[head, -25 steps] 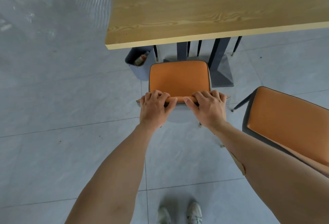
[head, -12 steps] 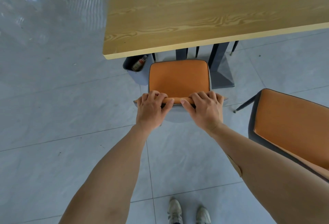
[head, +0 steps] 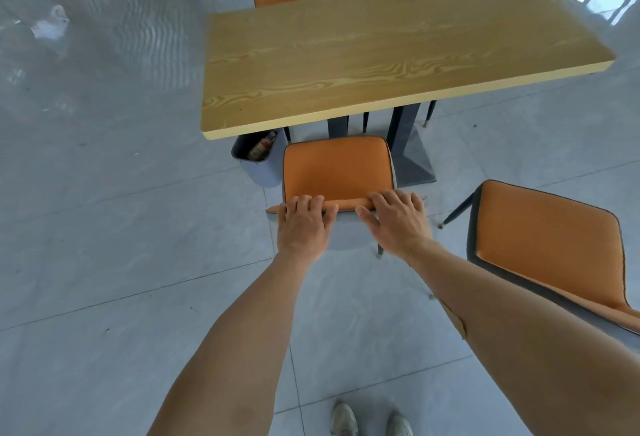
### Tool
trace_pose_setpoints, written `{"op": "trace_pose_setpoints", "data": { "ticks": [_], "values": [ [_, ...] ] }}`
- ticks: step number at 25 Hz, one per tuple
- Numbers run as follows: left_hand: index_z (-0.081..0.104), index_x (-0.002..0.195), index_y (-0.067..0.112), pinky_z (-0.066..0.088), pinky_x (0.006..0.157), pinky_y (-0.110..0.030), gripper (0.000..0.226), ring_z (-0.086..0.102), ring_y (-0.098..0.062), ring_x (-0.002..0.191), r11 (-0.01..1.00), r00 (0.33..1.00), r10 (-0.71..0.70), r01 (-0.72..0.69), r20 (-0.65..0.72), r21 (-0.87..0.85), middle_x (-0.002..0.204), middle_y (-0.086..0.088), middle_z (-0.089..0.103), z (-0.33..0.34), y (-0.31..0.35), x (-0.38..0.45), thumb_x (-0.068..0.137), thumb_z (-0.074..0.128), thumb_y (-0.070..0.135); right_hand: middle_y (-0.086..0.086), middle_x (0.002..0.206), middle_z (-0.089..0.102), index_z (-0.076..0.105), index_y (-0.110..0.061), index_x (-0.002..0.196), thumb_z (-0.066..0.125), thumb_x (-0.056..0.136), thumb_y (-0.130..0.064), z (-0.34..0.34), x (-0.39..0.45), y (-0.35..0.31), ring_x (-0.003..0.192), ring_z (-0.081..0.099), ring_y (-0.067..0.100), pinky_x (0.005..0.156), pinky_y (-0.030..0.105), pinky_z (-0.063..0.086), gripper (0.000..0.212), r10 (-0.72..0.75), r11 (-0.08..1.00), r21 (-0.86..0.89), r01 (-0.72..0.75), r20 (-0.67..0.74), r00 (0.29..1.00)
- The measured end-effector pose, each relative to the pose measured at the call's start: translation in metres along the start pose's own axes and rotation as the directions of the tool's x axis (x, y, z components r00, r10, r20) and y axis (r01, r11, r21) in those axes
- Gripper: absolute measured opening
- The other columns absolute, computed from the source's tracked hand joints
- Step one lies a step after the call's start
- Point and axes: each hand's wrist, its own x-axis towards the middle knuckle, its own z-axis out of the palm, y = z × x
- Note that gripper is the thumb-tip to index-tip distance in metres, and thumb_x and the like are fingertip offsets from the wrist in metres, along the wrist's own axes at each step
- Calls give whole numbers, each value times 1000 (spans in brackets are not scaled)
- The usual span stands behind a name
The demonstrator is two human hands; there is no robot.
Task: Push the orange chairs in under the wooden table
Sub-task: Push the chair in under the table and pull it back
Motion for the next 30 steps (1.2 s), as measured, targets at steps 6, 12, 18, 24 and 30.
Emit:
{"op": "trace_pose_setpoints", "data": {
  "ticks": [6,12,18,24,30],
  "values": [
    [21,155,23,15,120,-49,64,11,-30,150,997,994,-25,33,103,-73,163,-9,16,-19,34,-43,101,15,57,0,154,40,38,-22,148,32,102,-53,-34,-60,7,142,33,22,114,41,31,56,23,999,23,-25,71,997],
    [34,150,20,25,116,-49,61,27,-28,145,983,957,180,-166,229,-79,157,-8,33,-36,98,-81,102,18,54,-2,148,49,46,-25,144,32,103,-51,-76,-138,44,136,43,20,113,41,36,50,134,987,71,-141,99,986],
    [46,139,14,38,104,-45,61,44,-31,128,883,833,447,-469,325,-13,140,-14,50,-39,210,-131,101,18,53,1,127,65,62,-24,123,36,103,-46,-111,-247,116,113,60,23,96,40,49,40,344,934,55,-352,119,931],
    [54,123,17,45,95,-43,56,51,-31,117,741,681,610,-671,406,13,129,-13,56,-29,330,-192,100,18,53,2,126,65,63,-24,121,35,101,-41,-131,-363,200,111,62,25,93,39,48,39,565,818,45,-574,125,815],
    [57,103,14,49,89,-45,55,55,-31,105,688,632,616,-722,469,69,116,-15,60,-2,424,-258,99,14,47,2,127,65,61,-26,127,33,102,-44,-134,-475,287,117,59,24,93,38,45,42,604,794,-48,-606,171,778]
  ]
}}
